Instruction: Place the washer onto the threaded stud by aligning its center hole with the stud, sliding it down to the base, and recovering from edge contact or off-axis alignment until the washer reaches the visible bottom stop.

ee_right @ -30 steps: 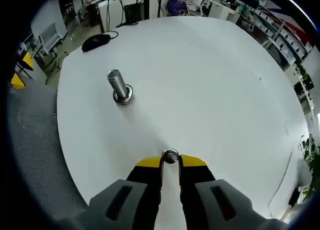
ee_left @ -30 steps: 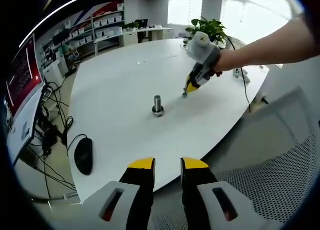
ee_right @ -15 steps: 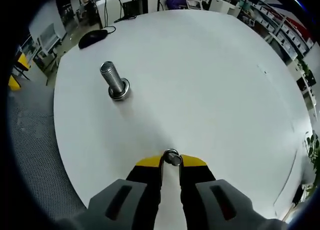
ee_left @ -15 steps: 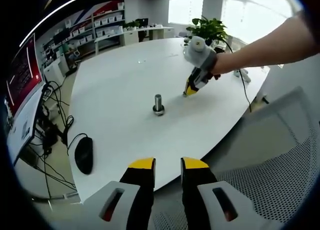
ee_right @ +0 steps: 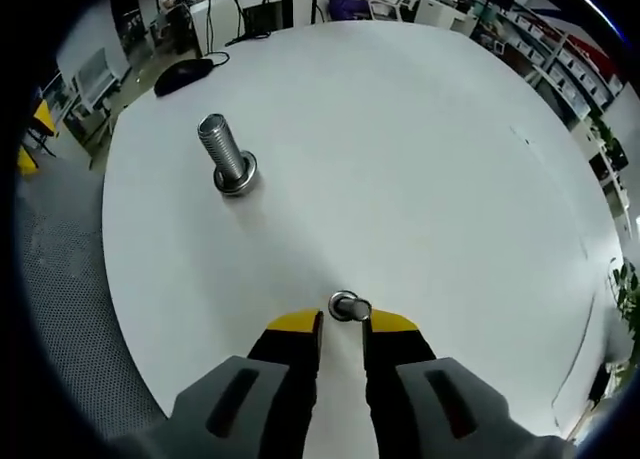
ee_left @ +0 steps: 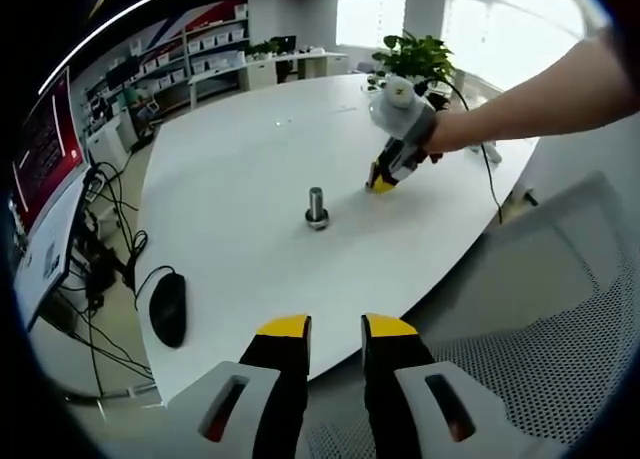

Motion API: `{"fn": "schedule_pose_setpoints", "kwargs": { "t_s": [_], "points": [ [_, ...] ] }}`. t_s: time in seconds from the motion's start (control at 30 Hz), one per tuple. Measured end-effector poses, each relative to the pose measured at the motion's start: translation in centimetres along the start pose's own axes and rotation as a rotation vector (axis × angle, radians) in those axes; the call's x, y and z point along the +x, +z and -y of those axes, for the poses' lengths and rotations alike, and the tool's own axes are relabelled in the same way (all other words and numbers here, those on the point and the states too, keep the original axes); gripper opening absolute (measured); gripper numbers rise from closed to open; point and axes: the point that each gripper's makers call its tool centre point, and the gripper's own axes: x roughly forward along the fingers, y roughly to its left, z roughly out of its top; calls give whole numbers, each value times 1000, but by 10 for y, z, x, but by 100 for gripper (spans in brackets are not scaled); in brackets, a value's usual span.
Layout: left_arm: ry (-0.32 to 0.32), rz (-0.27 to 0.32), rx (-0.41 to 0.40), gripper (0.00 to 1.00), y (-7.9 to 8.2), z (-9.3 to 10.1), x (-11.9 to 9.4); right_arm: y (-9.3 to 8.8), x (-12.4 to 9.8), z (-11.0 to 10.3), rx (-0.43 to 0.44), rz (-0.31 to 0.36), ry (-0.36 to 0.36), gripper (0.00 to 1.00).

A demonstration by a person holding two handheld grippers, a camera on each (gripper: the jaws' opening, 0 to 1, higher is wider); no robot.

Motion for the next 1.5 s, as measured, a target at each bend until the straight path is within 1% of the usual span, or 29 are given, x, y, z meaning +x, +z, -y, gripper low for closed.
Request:
{"fn": "schedule_pose_setpoints", "kwargs": {
  "t_s": [0.07,0.27,0.3,0.37,0.53,0.67,0.8,0.87,0.93,1.0,1.13,1.27,1.3,1.5],
  "points": [
    [0,1,0,18,0,0,0,-2,-1,0,-3,8,-6,19],
    [-10,4,2,18,1,2,0,-7,-13,-2,23,37,-19,20],
    [-11,3,3,18,1,3,0,-7,-18,-3,39,51,-23,20],
    [-13,11,6,18,3,3,0,-5,-27,-6,34,79,-40,20],
    [-28,5,12,18,2,7,1,-9,-42,-12,44,112,-49,20],
    [-41,9,22,18,3,11,0,-3,-61,-10,85,175,-65,20],
    [-47,25,8,18,6,11,-1,1,-81,-10,118,231,-83,20],
    [-52,28,10,18,6,12,-1,0,-93,-12,134,248,-89,20],
    [-56,30,17,18,7,13,-1,4,-107,-15,141,292,-106,20],
    [-57,39,15,18,8,13,-2,4,-119,-21,147,314,-111,20],
    [-62,51,12,19,10,14,-3,-1,-130,-30,158,331,-118,20],
    [-66,65,25,19,13,16,-4,-7,-140,-35,173,338,-125,20],
    [-68,70,24,19,14,16,-4,-9,-147,-36,191,350,-127,20],
    [-75,90,26,19,18,18,-6,-15,-171,-39,224,392,-147,21]
  ]
}}
